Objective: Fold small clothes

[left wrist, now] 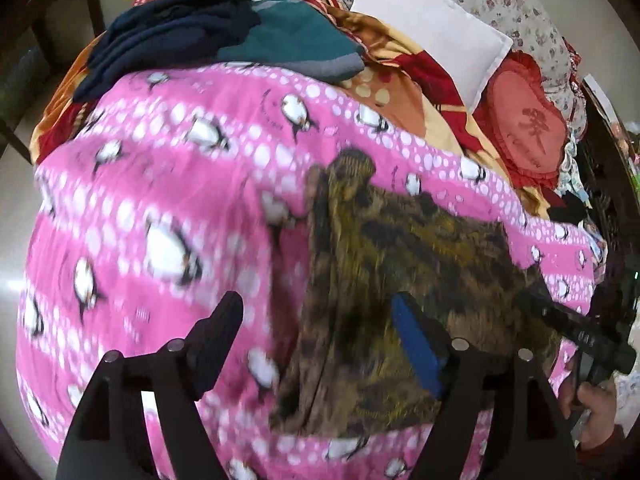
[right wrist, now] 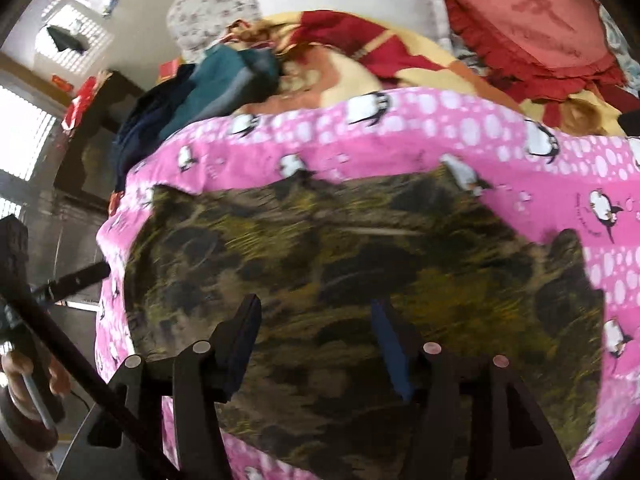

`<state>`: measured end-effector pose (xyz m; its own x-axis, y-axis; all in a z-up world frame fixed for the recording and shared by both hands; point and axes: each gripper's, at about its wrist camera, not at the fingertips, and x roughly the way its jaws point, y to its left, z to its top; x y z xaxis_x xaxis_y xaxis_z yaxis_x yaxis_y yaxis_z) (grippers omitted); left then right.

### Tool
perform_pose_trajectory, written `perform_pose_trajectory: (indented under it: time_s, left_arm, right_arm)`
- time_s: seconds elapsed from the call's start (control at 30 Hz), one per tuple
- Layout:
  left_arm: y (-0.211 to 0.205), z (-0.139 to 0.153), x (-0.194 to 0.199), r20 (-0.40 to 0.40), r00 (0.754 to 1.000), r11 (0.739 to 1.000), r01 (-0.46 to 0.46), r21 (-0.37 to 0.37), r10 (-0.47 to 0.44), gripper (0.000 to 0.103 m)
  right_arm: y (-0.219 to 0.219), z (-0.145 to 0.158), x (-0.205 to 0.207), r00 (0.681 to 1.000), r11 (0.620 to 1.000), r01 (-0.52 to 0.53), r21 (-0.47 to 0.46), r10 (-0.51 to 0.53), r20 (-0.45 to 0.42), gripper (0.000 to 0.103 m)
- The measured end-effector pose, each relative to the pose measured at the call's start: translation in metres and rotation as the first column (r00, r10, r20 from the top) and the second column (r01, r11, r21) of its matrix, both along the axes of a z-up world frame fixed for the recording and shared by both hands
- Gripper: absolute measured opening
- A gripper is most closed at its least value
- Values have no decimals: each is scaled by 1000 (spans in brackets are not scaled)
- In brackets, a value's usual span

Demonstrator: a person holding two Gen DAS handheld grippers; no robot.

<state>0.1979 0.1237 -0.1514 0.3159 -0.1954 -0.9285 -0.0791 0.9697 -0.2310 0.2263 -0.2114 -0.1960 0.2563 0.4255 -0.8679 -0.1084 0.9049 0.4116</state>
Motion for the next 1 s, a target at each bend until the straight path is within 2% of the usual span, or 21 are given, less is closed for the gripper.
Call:
perform_pose_trajectory:
  time_s: [0.07,0.13,0.2,0.33,0.53,0.7,0.8,0.87,0.93,1.0]
  left_arm:
    - [-2,-6,-16,8,1000,1000,2,-5,-1,82]
    - [-3,-21,-30,-10,1000,999,-10,-47,10,83]
    - [-1,-34,-37,-23,999,996,-40,-84,38,83]
    - [3,-58,-45,-41,995,988,-100,-118,96,83]
    - [-7,-81,-47,-57,994,983,-96,-153,88,83]
    - [-9,-90,-44,-55,993,977,-111,-182,103,86]
    - [-11,-92,-43,-55,993,980,-111,-167,103,86]
    - [-12,-91,-42,-69,992,977,-115,-182,104,69]
    - [-15,-87,-39,-98,992,969,-105,-225,85,16]
    - [-19,-75,-38,-113,991,966,-102,-238,77,11]
  right_arm:
    - [2,1,-9,1000,1000,20,11,-20,17,62]
    - [5,0,-12,999,999,36,28,-37,10,60]
    - [6,-3,-12,999,999,37,18,-37,-6,48]
    - [6,-5,-7,999,999,39,23,-38,-14,47]
    - [15,-16,2,999,999,27,35,-25,-42,47]
    - [20,-19,9,999,999,25,35,-24,-31,47]
    - [20,-24,15,999,999,29,31,-27,-36,47]
    - [21,-30,18,998,999,35,29,-33,-50,47]
    - [22,-40,22,996,999,37,34,-34,-81,47]
    - [23,-45,24,996,998,41,38,-38,-83,47]
